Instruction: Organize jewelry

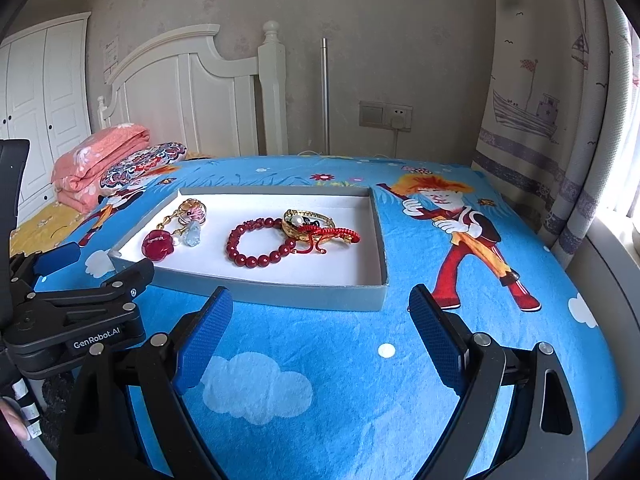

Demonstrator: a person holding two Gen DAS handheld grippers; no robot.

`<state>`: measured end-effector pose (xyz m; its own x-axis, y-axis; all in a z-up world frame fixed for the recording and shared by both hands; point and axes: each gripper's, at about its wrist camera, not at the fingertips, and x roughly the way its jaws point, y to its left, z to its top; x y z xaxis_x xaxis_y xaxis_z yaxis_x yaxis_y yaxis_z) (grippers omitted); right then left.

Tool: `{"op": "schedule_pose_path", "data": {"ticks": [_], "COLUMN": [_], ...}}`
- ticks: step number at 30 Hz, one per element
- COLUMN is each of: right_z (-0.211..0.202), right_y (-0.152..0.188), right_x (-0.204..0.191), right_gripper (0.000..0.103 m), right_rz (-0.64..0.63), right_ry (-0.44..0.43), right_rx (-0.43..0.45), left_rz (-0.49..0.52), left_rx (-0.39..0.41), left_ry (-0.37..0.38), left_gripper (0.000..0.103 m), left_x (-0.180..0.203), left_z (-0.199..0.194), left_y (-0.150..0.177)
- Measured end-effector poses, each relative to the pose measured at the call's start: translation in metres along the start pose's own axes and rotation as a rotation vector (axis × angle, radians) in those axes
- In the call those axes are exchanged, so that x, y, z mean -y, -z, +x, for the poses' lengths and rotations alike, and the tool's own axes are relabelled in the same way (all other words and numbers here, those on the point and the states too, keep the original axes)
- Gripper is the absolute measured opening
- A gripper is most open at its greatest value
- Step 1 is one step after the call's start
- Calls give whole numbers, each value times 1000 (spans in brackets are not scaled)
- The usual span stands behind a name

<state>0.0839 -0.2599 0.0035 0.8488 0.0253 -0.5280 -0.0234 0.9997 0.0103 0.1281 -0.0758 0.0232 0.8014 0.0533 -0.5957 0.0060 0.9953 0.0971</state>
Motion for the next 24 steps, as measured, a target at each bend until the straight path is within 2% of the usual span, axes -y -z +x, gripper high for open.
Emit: {"op": "schedule_pose_path", "data": {"ticks": [24], "right_z": [5], "right_y": [4], "right_x": [-1], "right_gripper": [84], "right_rz": [9], "right_ry": [-10], "right_rx": [-18], "left_rz": [23], "left_rx": [-18], "left_ry": [2], "left_gripper": [98], "left_x": [5], "left_z": [5], "left_y": [5]}}
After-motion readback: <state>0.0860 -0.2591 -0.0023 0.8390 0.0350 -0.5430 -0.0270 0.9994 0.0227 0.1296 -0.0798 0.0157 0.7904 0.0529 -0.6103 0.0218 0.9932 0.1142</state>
